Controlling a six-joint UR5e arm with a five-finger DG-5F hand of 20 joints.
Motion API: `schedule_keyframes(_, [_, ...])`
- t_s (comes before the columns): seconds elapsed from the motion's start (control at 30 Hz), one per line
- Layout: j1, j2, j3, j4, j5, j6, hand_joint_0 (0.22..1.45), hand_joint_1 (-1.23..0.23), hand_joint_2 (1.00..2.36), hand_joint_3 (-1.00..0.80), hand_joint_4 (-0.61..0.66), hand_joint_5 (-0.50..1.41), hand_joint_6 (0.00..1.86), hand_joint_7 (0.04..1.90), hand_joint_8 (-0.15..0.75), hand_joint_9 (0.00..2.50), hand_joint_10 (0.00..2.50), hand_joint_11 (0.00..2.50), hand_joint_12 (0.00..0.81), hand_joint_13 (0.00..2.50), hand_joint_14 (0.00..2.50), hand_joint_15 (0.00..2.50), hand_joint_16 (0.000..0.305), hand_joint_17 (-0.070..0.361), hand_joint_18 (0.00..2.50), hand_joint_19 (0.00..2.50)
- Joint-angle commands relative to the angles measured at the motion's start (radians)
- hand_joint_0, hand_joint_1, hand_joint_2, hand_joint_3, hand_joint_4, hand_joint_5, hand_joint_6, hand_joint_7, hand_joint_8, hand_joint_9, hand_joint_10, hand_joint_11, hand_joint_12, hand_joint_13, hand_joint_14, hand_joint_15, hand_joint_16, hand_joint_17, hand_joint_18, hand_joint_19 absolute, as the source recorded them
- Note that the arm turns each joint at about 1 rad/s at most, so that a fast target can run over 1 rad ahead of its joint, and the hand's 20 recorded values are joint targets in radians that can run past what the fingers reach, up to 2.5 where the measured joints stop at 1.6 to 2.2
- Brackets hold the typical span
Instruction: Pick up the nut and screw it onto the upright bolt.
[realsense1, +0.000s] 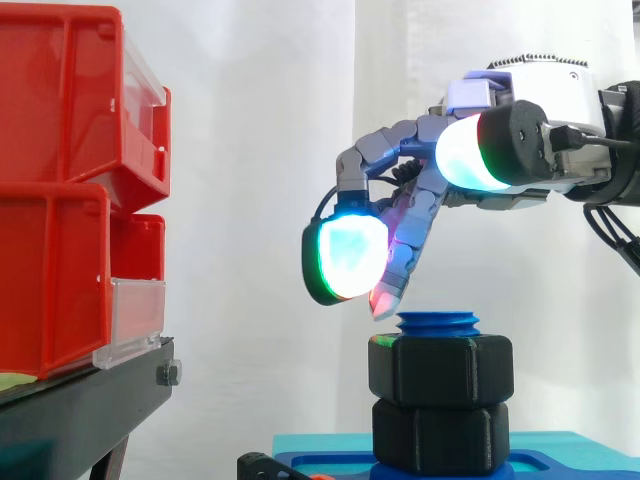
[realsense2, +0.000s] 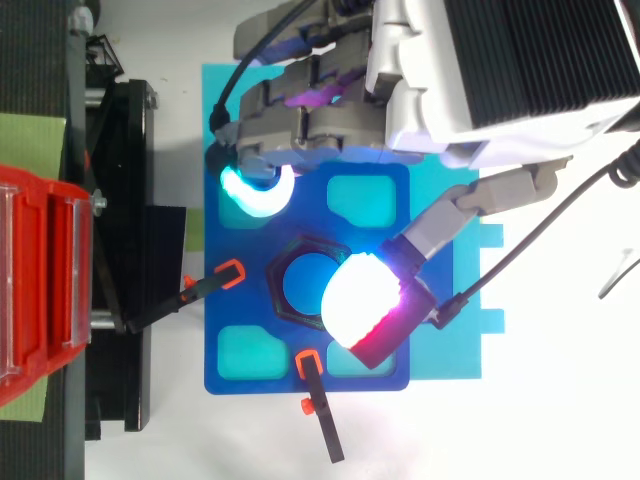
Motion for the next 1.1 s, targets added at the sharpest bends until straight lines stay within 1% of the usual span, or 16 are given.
schedule_keyframes(0.0, [0.008, -0.001, 0.001, 0.008, 0.002, -0.006, 0.52, -0.29, 1.0, -0.5, 0.25, -0.1, 0.5, 0.89, 0.293, 1.01, 0.0, 0.0, 0.277, 0.72, 0.0, 0.0, 0.029, 0.065, 0.43, 0.0])
schedule_keyframes(0.13, [0.022, -0.001, 0.001, 0.012, 0.01, -0.006, 0.52, -0.29, 1.0, -0.5, 0.23, -0.12, 0.5, 0.8, 0.28, 0.95, 0.0, 0.0, 0.285, 0.68, 0.0, 0.0, 0.031, 0.069, 0.39, 0.0])
schedule_keyframes(0.17, [0.022, -0.001, 0.001, 0.012, 0.01, -0.006, 0.52, -0.29, 1.0, -0.5, 0.22, -0.12, 0.5, 0.79, 0.28, 0.93, 0.0, 0.0, 0.285, 0.67, 0.0, 0.0, 0.031, 0.069, 0.38, 0.0])
schedule_keyframes(0.2, [0.037, -0.001, 0.001, 0.015, 0.019, -0.006, 0.52, -0.29, 1.0, -0.5, 0.22, -0.13, 0.5, 0.77, 0.276, 0.91, 0.0, 0.0, 0.29, 0.64, 0.0, 0.0, 0.032, 0.071, 0.36, 0.0])
schedule_keyframes(0.27, [0.045, -0.001, -0.002, 0.018, 0.03, -0.006, 0.51, -0.28, 1.0, -0.5, 0.21, -0.14, 0.5, 0.74, 0.27, 0.87, 0.0, 0.0, 0.295, 0.61, 0.0, 0.0, 0.032, 0.073, 0.33, 0.0])
schedule_keyframes(0.3, [0.059, -0.001, -0.012, 0.024, 0.048, -0.005, 0.51, -0.28, 1.0, -0.5, 0.21, -0.14, 0.5, 0.73, 0.265, 0.84, 0.0, 0.0, 0.298, 0.58, 0.0, 0.0, 0.033, 0.074, 0.3, 0.0])
schedule_keyframes(0.33, [0.062, -0.001, -0.015, 0.027, 0.056, -0.003, 0.51, -0.28, 1.0, -0.5, 0.2, -0.15, 0.5, 0.72, 0.257, 0.8, 0.0, 0.0, 0.299, 0.55, 0.0, 0.0, 0.033, 0.075, 0.26, 0.0])
schedule_keyframes(0.37, [0.069, -0.001, -0.016, 0.035, 0.065, -0.003, 0.51, -0.28, 1.0, -0.5, 0.2, -0.15, 0.5, 0.7, 0.248, 0.75, 0.0, 0.0, 0.299, 0.5, 0.0, 0.0, 0.034, 0.077, 0.21, 0.0])
schedule_keyframes(0.4, [0.072, -0.001, -0.016, 0.038, 0.068, -0.003, 0.51, -0.27, 1.0, -0.5, 0.2, -0.16, 0.5, 0.69, 0.249, 0.73, 0.0, 0.0, 0.301, 0.48, 0.0, 0.0, 0.035, 0.078, 0.18, 0.0])
schedule_keyframes(0.43, [0.08, -0.001, -0.016, 0.041, 0.073, -0.003, 0.51, -0.27, 1.0, -0.5, 0.19, -0.16, 0.5, 0.68, 0.25, 0.72, 0.0, 0.0, 0.304, 0.45, 0.0, 0.0, 0.036, 0.081, 0.14, 0.0])
schedule_keyframes(0.5, [0.086, -0.001, -0.018, 0.042, 0.074, -0.005, 0.5, -0.27, 1.0, -0.5, 0.18, -0.17, 0.5, 0.67, 0.247, 0.67, 0.0, 0.0, 0.311, 0.4, 0.0, 0.0, 0.036, 0.082, 0.09, 0.0])
schedule_keyframes(0.57, [0.098, -0.001, -0.033, 0.05, 0.082, -0.005, 0.5, -0.27, 1.0, -0.5, 0.18, -0.17, 0.5, 0.66, 0.241, 0.64, 0.0, 0.0, 0.311, 0.37, 0.0, 0.0, 0.037, 0.083, 0.06, 0.0])
schedule_keyframes(0.7, [0.108, -0.001, -0.047, 0.085, 0.107, -0.003, 0.5, -0.26, 1.0, -0.5, 0.18, -0.17, 0.5, 0.66, 0.243, 0.62, 0.0, 0.0, 0.313, 0.35, 0.0, 0.0, 0.038, 0.085, 0.04, 0.0])
schedule_keyframes(0.9, [0.111, -0.001, -0.05, 0.077, 0.111, -0.003, 0.5, -0.26, 1.0, -0.5, 0.18, -0.17, 0.5, 0.67, 0.245, 0.62, 0.0, 0.0, 0.314, 0.35, 0.0, 0.0, 0.038, 0.086, 0.04, 0.0])
schedule_keyframes(0.97, [0.112, -0.001, -0.082, 0.094, 0.11, 0.0, 0.5, -0.26, 1.0, -0.5, 0.18, -0.17, 0.5, 0.67, 0.247, 0.62, 0.0, 0.0, 0.316, 0.35, 0.0, 0.0, 0.038, 0.086, 0.04, 0.0])
schedule_keyframes(1.07, [0.112, -0.001, -0.088, 0.114, 0.111, 0.005, 0.5, -0.26, 1.0, -0.5, 0.18, -0.17, 0.5, 0.69, 0.249, 0.62, 0.0, 0.0, 0.317, 0.36, 0.0, 0.0, 0.038, 0.086, 0.04, 0.0])
